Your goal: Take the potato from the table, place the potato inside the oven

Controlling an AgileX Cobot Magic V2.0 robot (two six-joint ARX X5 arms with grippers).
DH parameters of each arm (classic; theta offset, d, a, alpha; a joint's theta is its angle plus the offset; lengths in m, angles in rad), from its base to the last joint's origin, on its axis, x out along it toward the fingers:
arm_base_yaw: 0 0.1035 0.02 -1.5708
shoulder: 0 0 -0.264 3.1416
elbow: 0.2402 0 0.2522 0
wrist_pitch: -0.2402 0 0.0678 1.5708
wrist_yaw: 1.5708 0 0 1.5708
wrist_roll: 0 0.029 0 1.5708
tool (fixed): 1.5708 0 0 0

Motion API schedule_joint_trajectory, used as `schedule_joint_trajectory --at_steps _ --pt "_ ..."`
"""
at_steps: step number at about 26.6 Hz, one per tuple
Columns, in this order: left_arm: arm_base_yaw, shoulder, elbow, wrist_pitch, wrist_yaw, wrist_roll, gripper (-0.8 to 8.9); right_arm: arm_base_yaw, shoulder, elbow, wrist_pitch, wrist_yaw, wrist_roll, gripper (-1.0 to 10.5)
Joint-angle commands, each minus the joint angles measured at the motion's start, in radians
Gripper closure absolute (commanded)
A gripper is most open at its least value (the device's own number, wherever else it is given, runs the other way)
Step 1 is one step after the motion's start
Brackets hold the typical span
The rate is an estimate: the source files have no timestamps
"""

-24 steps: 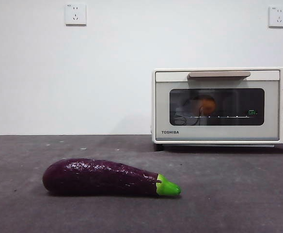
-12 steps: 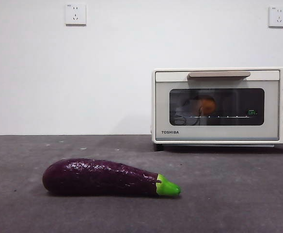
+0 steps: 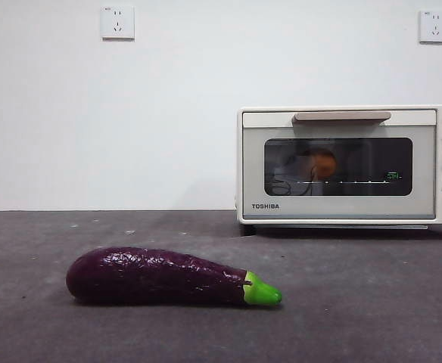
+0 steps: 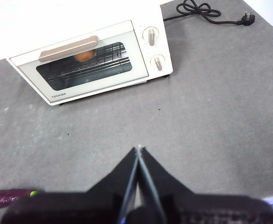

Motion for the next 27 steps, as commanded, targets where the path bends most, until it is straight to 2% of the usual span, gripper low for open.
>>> schedule_joint_trajectory --at_steps 1,4,27 --pt "0.011 -0.002 -0.01 0.006 0.001 -0.002 8.17 0.0 -0.005 0.001 -0.022 0.001 0.007 9.5" --pt "0.01 -0.002 -0.01 0.013 0.005 -0.037 8.17 0.0 -0.005 0.001 -0.022 0.002 0.007 9.5" --pt "0.011 0.01 -0.01 0.013 0.001 -0.036 8.17 0.0 -0.005 0.001 -0.022 0.002 0.006 9.5"
